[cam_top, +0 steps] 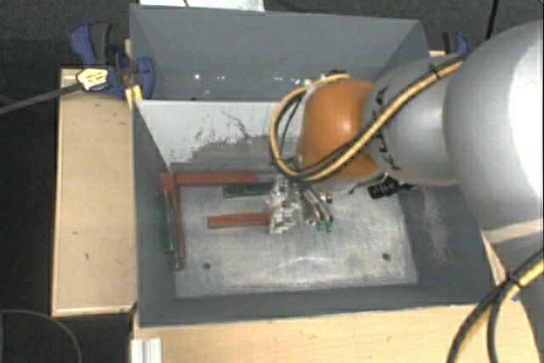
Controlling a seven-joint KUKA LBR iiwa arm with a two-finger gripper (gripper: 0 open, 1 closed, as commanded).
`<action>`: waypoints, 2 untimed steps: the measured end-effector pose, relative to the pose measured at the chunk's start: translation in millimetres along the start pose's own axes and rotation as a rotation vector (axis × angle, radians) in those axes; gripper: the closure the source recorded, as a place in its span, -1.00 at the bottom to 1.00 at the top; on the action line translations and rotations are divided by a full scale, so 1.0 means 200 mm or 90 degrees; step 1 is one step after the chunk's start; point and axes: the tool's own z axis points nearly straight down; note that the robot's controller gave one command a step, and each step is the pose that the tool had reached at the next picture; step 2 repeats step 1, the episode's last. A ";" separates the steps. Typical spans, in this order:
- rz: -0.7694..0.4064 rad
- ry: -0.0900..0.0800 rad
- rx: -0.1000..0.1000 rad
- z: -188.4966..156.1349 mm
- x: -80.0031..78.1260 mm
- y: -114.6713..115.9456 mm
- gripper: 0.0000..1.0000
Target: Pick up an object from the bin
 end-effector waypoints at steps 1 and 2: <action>0.040 0.004 0.002 -0.78 -0.08 0.01 1.00; 0.040 0.004 0.002 -0.78 -0.08 0.01 1.00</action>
Offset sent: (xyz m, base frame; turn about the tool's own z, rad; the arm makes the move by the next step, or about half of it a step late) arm 0.0000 0.0000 0.0000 0.0000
